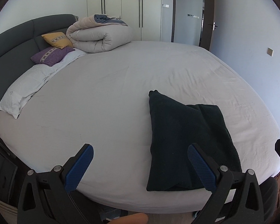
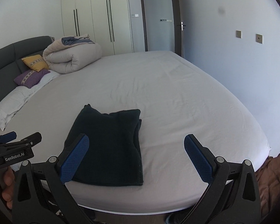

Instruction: Fold small clothes

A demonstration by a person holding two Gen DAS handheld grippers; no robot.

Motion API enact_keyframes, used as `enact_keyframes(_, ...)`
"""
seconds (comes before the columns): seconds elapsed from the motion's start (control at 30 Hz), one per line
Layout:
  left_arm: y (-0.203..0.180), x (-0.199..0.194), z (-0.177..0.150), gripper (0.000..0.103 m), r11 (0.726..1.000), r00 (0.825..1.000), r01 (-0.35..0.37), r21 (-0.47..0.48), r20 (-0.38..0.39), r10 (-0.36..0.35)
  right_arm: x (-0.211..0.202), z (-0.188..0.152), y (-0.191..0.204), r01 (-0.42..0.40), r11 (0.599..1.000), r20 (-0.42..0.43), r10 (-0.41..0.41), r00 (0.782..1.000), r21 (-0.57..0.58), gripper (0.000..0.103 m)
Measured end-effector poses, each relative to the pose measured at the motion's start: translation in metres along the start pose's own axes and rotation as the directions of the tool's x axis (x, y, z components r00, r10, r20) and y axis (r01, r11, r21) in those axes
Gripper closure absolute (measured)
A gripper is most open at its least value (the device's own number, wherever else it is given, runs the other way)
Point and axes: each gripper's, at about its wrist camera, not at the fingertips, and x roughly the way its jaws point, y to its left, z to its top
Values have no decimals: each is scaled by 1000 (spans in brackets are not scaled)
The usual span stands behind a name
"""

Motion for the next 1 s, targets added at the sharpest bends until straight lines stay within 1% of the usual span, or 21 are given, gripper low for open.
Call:
enact_keyframes(0.1, -3, 9, -8, 0, 1000, 999, 14, 9, -33, -13, 8, -12, 4, 0, 1000, -36, 0, 999, -8, 0)
enact_keyframes(0.17, -4, 11, -12, 0, 1000, 999, 3, 19, -38, -2, 17, -15, 8, 7, 1000, -48, -8, 999, -22, 0)
enact_keyframes(0.27, -5, 14, -15, 0, 1000, 998, 15, 22, -54, -13, 24, -17, 12, 5, 999, -65, -8, 998, -44, 0)
enact_keyframes(0.33, -6, 16, -18, 0, 1000, 998, 13, 27, -61, -12, 21, -17, 12, 7, 998, -73, -11, 997, -56, 0)
enact_keyframes(0.53, -8, 21, -24, 0, 999, 997, 15, 29, -73, -13, 18, -15, 14, -1, 998, -93, -4, 996, -63, 0)
enact_keyframes(1.0, -10, 30, -31, 0, 999, 995, 23, 31, -95, -20, 36, -18, 31, 4, 998, -126, -12, 992, -67, 0)
